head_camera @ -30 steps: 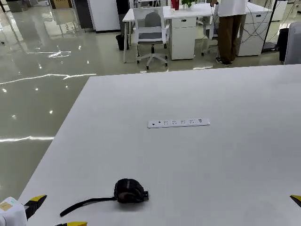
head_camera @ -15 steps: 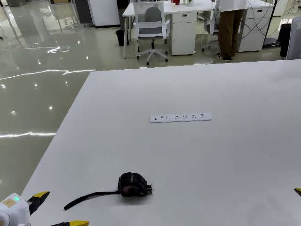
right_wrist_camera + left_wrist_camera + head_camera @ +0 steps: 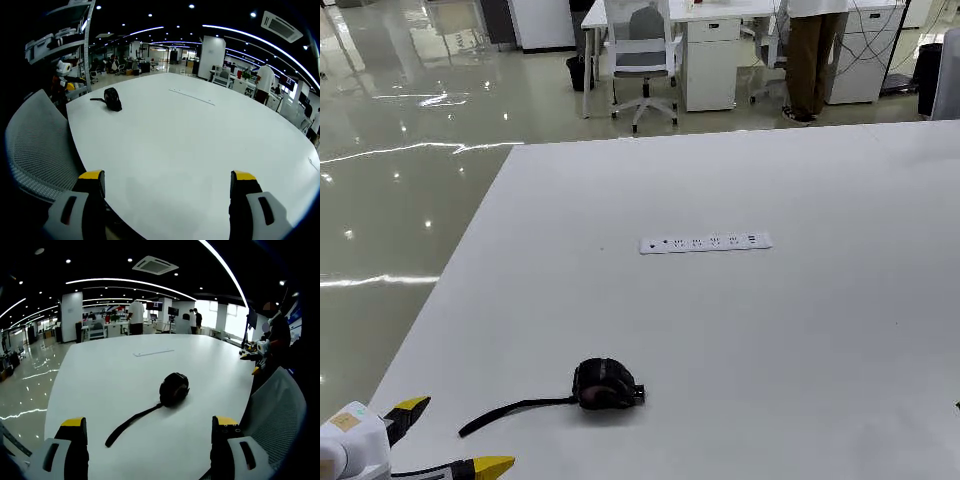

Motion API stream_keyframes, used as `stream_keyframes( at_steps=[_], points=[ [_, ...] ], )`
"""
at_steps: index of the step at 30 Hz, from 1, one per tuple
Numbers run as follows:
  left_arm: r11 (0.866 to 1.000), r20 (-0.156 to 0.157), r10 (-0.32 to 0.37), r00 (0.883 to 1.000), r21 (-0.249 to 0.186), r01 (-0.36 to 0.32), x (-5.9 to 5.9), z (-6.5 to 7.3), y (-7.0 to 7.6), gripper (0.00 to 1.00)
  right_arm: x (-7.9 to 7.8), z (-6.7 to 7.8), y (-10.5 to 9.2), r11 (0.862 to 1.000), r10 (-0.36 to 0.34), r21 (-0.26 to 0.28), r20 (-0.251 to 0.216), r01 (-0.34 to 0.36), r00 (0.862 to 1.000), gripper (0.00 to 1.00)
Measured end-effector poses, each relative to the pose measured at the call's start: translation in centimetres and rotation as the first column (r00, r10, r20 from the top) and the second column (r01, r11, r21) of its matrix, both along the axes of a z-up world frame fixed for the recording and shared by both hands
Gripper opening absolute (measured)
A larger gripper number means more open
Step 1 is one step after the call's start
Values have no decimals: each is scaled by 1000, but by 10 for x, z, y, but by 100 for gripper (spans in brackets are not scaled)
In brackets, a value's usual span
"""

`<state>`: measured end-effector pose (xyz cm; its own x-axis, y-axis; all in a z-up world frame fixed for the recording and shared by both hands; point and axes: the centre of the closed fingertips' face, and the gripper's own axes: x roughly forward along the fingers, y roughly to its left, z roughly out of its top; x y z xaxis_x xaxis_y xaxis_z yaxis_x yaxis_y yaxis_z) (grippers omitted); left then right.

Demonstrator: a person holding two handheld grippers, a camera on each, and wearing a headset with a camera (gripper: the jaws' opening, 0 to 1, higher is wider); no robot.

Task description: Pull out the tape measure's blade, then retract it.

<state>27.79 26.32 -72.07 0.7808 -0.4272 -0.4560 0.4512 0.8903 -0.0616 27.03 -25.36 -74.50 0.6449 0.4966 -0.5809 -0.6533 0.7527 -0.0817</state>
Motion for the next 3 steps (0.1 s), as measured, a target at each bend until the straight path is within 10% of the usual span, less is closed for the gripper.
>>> stream_keyframes(
  at_steps=[3],
  points=[
    [1000, 12, 1, 1000, -10, -1, 2, 2, -1, 100, 1, 1, 0, 1000, 6, 7, 12, -6, 1000, 100]
  ],
)
